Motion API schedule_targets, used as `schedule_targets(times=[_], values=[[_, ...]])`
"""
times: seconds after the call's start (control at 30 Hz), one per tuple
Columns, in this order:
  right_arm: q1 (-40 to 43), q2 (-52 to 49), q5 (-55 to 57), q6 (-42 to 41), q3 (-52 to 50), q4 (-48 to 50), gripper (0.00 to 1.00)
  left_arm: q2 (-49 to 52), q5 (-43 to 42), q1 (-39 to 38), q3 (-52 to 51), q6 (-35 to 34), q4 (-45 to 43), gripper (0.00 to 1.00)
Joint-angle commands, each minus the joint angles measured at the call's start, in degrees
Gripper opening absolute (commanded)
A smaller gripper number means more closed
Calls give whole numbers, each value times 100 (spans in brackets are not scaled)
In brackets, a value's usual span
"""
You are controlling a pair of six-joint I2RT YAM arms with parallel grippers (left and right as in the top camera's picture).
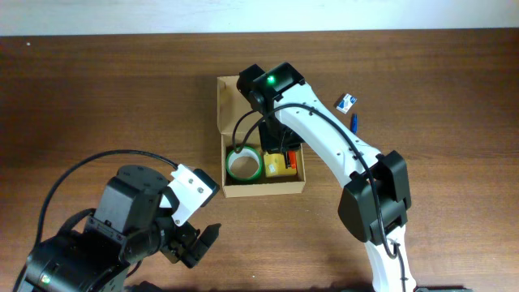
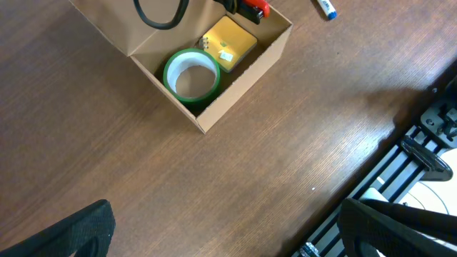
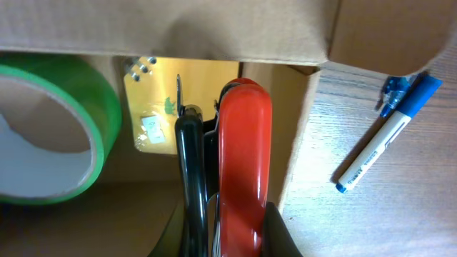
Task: Pack container
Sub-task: 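Lower the stapler into the box's right side beside the pad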
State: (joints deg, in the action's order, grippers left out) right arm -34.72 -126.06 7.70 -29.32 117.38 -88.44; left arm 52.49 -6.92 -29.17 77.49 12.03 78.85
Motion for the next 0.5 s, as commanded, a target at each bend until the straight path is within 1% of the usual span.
schedule_targets(times=[0.0,0.17,0.47], values=[[-15,-33,203,-404,-295,72,4,-7,-83,20,72,92,-13,100],[-15,-33,203,-420,-739,472,4,-9,-81,20,72,92,-13,100],[-15,-33,205,-420,-772,754,4,-9,-81,20,72,94,-13,100]])
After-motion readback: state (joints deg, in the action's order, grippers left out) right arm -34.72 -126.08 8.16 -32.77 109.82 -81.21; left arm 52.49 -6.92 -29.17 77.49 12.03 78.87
